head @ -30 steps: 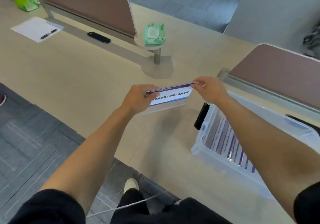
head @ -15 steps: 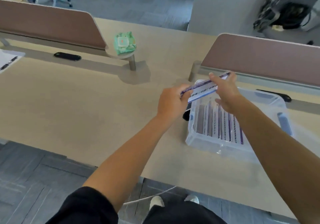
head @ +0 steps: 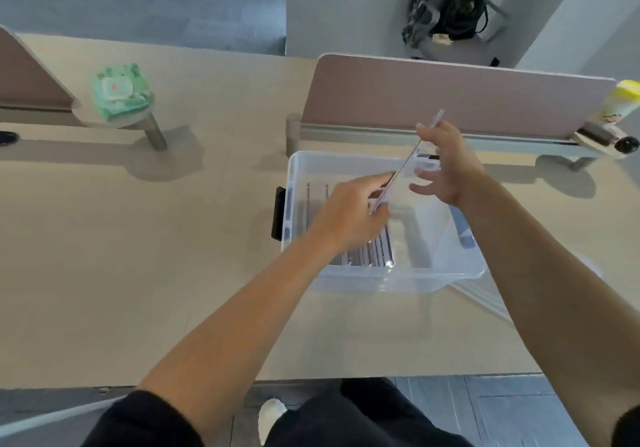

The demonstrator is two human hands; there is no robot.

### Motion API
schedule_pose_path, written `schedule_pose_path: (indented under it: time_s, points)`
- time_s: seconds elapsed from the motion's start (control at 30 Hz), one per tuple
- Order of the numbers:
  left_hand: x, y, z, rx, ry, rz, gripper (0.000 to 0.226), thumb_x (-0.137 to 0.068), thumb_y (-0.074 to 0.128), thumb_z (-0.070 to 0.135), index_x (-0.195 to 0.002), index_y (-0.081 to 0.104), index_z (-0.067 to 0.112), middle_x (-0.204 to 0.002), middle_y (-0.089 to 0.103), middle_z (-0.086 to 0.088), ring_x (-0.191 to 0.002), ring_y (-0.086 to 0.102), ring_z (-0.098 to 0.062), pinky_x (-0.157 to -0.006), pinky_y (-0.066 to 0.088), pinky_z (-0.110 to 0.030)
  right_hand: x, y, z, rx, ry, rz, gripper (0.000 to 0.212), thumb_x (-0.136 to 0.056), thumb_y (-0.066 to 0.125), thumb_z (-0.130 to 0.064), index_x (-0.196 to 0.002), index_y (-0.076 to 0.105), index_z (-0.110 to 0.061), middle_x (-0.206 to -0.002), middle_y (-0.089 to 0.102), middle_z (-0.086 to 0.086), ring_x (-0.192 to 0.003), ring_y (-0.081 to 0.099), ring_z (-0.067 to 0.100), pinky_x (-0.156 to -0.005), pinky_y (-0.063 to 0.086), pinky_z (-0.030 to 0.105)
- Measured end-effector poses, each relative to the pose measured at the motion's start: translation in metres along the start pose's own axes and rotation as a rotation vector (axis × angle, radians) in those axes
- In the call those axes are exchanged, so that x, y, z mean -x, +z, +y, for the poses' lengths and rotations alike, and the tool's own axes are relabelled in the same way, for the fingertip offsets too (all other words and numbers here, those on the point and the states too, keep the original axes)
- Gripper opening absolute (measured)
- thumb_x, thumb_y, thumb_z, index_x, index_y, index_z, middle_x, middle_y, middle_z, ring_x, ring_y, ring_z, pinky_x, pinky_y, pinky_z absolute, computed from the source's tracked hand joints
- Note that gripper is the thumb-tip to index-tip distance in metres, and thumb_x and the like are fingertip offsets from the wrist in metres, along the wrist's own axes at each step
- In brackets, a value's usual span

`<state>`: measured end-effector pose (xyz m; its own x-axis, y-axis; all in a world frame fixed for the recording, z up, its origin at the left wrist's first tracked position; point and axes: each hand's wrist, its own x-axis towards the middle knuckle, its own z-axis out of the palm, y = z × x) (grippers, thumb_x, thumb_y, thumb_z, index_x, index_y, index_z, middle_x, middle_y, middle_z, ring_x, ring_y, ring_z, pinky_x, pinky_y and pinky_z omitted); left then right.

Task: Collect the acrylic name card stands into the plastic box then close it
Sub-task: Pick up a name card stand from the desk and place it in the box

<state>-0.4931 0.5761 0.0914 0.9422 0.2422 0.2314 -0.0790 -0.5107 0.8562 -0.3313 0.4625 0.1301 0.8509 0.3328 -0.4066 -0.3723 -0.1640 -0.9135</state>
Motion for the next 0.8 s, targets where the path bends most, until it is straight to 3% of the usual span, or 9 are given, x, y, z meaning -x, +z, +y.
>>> schedule_pose_path:
  time_s: [0.1,0.27,0.37,0.47,0.57,0.7,0.8]
  points:
    - [-0.017,0.020,-0.010,0.003,-0.111,-0.269,0.076,-0.088,0.068,0.015,-0.149,0.029,0.041,-0.144,0.049,0.014,-0.127,0.050,-0.006,-0.104,0.047,-0.040,-0.035,-0.033,0.003,0.021,-0.038,-0.053,0.067,-0.083,0.075,-0.033,-0.143,0.044,-0.039,-0.147,0.041,0.007,-0.131,0.040,0.044,-0.103,0.039,0.066]
    - [-0.047,0.047,-0.027,-0.124,-0.251,-0.332,0.082,-0.082,0.077,0.031,-0.146,0.029,0.048,-0.141,0.051,0.020,-0.132,0.045,-0.002,-0.110,0.035,-0.033,-0.076,-0.069,0.016,0.020,-0.017,-0.190,0.094,-0.063,0.083,-0.036,-0.147,0.040,-0.039,-0.150,0.041,0.009,-0.130,0.040,0.041,-0.102,0.040,0.062]
    - [-0.054,0.040,-0.049,-0.304,-0.280,-0.283,0.072,-0.081,0.075,0.040,-0.144,0.041,0.037,-0.140,0.053,0.014,-0.131,0.044,-0.008,-0.112,0.036,-0.038,-0.097,-0.083,0.030,0.063,0.014,-0.258,0.102,-0.054,0.086,-0.042,-0.146,0.043,-0.038,-0.151,0.038,0.005,-0.129,0.043,0.039,-0.096,0.043,0.059]
    - [-0.050,0.020,-0.085,-0.487,-0.325,-0.168,0.057,-0.084,0.069,0.048,-0.136,0.054,0.028,-0.138,0.055,0.003,-0.133,0.042,-0.019,-0.113,0.031,-0.039,-0.113,-0.088,0.049,0.122,0.054,-0.281,0.091,-0.057,0.086,-0.039,-0.140,0.049,-0.041,-0.148,0.037,-0.001,-0.128,0.047,0.034,-0.099,0.045,0.059]
    - [-0.045,-0.001,-0.122,-0.727,-0.386,-0.007,0.059,-0.079,0.057,0.058,-0.125,0.064,0.022,-0.137,0.052,-0.011,-0.130,0.043,-0.034,-0.111,0.028,-0.044,-0.125,-0.087,0.067,0.175,0.097,-0.320,0.085,-0.052,0.087,-0.042,-0.132,0.056,-0.045,-0.144,0.039,-0.002,-0.129,0.048,0.030,-0.102,0.044,0.060]
    - [-0.048,-0.009,-0.148,-0.772,-0.496,0.027,0.060,-0.083,0.071,0.040,-0.137,0.052,0.024,-0.156,0.024,-0.011,-0.139,0.023,-0.038,-0.113,0.026,-0.047,-0.139,-0.081,0.093,0.193,0.161,-0.299,0.082,-0.053,0.087,-0.035,-0.129,0.059,-0.044,-0.143,0.041,-0.001,-0.128,0.051,0.028,-0.102,0.044,0.061]
    - [-0.050,-0.007,-0.157,-0.649,-0.558,0.078,0.069,-0.082,0.071,0.041,-0.143,0.042,0.025,-0.159,0.012,-0.003,-0.141,0.023,-0.033,-0.110,0.034,-0.048,-0.147,-0.077,0.110,0.227,0.211,-0.276,0.075,-0.061,0.085,-0.028,-0.129,0.059,-0.044,-0.143,0.041,-0.001,-0.128,0.051,0.029,-0.104,0.042,0.062]
